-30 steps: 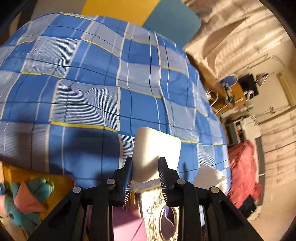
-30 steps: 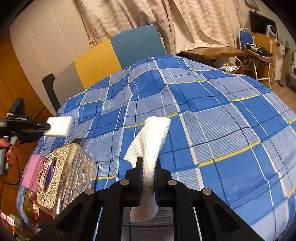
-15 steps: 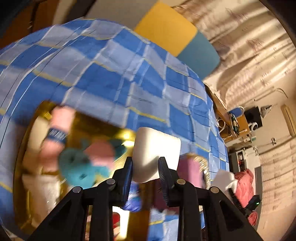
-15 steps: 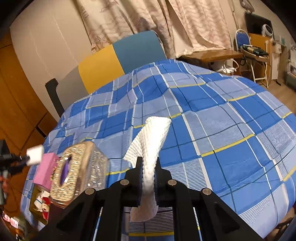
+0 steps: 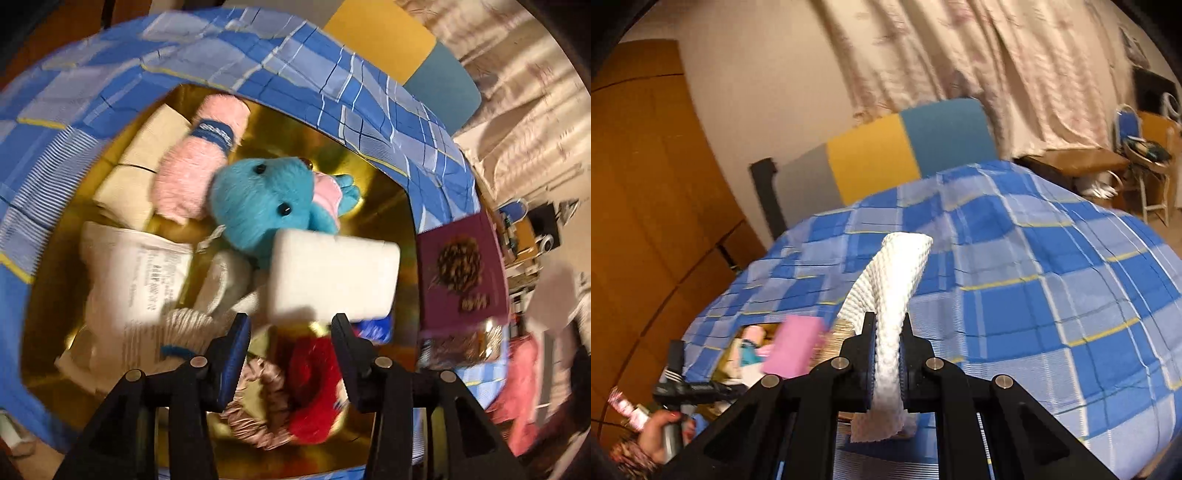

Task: Organize soft objects

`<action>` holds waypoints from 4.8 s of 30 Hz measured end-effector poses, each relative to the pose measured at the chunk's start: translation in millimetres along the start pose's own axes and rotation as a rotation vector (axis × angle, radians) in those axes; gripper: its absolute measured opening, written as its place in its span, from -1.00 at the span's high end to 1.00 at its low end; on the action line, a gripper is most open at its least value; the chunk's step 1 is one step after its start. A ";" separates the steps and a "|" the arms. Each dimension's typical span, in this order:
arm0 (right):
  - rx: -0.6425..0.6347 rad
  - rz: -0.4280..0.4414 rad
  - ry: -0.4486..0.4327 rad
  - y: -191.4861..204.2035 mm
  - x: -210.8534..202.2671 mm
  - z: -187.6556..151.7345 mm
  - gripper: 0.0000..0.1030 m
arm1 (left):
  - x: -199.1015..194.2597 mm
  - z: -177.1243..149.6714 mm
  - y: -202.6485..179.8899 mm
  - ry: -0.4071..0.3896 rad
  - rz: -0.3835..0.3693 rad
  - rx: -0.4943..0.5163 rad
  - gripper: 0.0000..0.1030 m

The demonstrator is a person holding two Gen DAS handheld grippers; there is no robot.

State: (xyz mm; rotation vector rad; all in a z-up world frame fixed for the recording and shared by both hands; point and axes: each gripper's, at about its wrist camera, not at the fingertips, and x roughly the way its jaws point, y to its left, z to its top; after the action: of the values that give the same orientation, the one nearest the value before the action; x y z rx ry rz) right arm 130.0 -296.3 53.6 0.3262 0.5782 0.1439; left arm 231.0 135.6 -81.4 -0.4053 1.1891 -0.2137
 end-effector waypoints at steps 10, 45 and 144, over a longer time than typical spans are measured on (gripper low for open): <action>-0.094 0.251 0.102 114.8 36.2 -14.3 0.80 | -67.7 -50.5 13.2 -0.243 0.126 0.113 0.11; -0.244 0.048 0.175 213.3 67.9 -110.3 -0.99 | -125.5 -136.6 -15.6 -0.401 0.414 0.046 0.11; -0.189 -0.283 0.176 168.7 -23.5 -151.5 -0.99 | -145.6 -187.4 -91.5 -0.396 0.348 0.231 0.11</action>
State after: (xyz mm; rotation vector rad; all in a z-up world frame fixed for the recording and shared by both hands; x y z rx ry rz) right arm 18.9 -103.5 3.8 0.0463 0.7729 -0.0470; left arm 8.3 70.2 22.6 -0.0289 0.8157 0.0331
